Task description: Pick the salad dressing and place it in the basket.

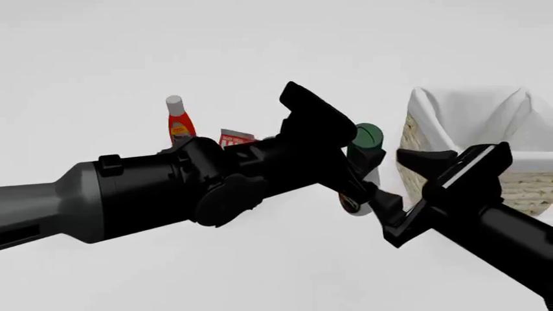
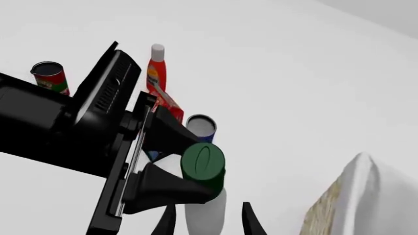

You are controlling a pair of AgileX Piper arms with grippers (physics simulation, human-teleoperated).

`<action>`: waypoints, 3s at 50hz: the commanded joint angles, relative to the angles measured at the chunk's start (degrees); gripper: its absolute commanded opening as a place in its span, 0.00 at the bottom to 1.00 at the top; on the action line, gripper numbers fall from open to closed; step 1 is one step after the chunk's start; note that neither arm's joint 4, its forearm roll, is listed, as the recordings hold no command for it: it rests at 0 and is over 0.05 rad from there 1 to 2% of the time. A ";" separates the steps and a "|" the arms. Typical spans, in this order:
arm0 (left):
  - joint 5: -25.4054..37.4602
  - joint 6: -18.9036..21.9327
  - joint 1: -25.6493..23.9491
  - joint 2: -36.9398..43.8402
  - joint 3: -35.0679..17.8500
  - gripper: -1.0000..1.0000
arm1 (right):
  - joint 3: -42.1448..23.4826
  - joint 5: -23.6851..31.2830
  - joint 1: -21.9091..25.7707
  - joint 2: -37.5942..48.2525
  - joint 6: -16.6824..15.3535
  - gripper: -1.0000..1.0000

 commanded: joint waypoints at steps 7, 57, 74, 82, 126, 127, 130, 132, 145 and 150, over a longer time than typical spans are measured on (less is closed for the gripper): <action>-0.21 0.78 -0.73 -0.74 -0.13 0.00 | 0.04 -2.39 0.41 3.11 -0.14 1.00; -0.97 1.45 -1.61 -0.83 1.37 0.00 | -1.03 -4.10 0.97 3.58 -2.52 0.00; 0.08 2.14 -2.96 -3.79 1.61 1.00 | -0.40 -5.07 1.51 4.17 -2.14 0.00; 1.36 1.68 -2.32 -9.00 1.71 1.00 | -0.32 -5.27 2.07 4.49 -2.08 0.00; 0.95 4.57 35.22 -70.52 33.13 1.00 | -0.53 -5.52 3.40 3.56 -1.33 0.00; 0.76 5.75 36.33 -71.62 34.06 1.00 | -0.53 -5.51 3.42 3.45 -1.34 0.00; 1.04 4.48 39.42 -75.52 36.65 1.00 | -0.79 -4.98 3.31 2.72 -1.28 0.00; 1.04 3.33 41.73 -78.06 38.46 1.00 | -0.90 -4.71 3.17 2.23 -1.34 0.00; 2.08 0.94 49.82 -90.82 52.07 1.00 | -4.71 -0.21 1.83 -2.28 -1.34 0.00; -0.57 1.91 50.55 -90.87 54.74 1.00 | -6.67 1.13 1.46 -2.92 -1.76 0.00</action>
